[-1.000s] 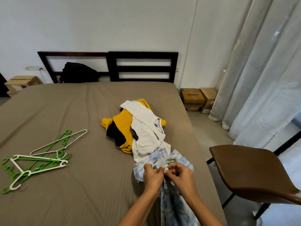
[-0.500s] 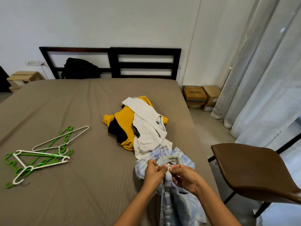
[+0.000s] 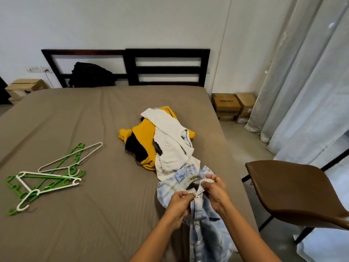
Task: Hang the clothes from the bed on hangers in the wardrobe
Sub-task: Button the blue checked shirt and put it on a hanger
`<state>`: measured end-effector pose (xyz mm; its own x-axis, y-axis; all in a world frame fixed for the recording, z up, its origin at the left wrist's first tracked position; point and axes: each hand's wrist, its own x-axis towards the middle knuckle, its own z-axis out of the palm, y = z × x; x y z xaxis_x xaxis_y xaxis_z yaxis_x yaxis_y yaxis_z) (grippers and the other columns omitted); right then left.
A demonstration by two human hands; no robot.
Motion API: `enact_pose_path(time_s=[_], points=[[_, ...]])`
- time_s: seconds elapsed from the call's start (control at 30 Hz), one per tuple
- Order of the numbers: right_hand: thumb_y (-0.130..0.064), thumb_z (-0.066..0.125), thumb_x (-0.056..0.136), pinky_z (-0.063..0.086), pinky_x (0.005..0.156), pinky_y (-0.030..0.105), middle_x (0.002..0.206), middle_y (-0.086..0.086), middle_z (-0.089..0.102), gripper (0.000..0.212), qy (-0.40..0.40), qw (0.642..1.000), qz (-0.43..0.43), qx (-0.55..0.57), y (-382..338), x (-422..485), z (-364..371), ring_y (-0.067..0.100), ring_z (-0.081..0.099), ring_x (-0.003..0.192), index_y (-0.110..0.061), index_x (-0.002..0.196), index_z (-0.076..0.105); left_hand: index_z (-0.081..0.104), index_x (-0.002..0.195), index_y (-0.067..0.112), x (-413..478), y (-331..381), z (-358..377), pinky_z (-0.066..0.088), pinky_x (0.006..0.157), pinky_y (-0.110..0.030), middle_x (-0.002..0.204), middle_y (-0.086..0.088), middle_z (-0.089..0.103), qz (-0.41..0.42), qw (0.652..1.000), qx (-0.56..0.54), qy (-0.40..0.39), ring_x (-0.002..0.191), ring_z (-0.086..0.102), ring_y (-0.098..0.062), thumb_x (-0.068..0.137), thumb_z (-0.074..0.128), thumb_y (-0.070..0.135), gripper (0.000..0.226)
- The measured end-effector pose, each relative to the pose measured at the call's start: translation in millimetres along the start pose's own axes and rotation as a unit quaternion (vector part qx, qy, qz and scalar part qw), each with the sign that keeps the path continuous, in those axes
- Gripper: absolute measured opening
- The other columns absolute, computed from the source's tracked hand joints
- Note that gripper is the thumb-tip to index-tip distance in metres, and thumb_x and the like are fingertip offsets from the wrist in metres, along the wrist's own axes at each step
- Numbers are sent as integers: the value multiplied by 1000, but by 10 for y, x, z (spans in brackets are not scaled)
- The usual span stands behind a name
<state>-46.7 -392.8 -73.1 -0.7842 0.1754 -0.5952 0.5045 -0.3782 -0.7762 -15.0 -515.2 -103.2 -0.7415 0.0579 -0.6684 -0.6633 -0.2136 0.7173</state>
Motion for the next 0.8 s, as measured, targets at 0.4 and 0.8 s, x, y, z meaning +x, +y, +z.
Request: enact_pose_path(time_s=[0.4, 0.8], points=[[18, 53, 80, 49, 57, 28, 77, 5, 61, 32, -174, 967, -156, -98, -641, -336, -49, 11, 62, 65, -11, 93, 58, 55, 110, -1, 218, 394, 236, 44, 41, -17, 81, -12, 61, -93, 992, 50, 64, 62, 58, -19, 62, 79, 29, 61], [-2, 60, 84, 41, 42, 20, 60, 0, 58, 17, -58, 951, -233, -194, -973, -232, -245, 10, 53, 50, -14, 95, 58, 65, 102, -2, 523, 669, -87, 48, 66, -42, 99, -28, 64, 60, 930, 336, 135, 96, 63, -38, 81, 61, 19, 30]])
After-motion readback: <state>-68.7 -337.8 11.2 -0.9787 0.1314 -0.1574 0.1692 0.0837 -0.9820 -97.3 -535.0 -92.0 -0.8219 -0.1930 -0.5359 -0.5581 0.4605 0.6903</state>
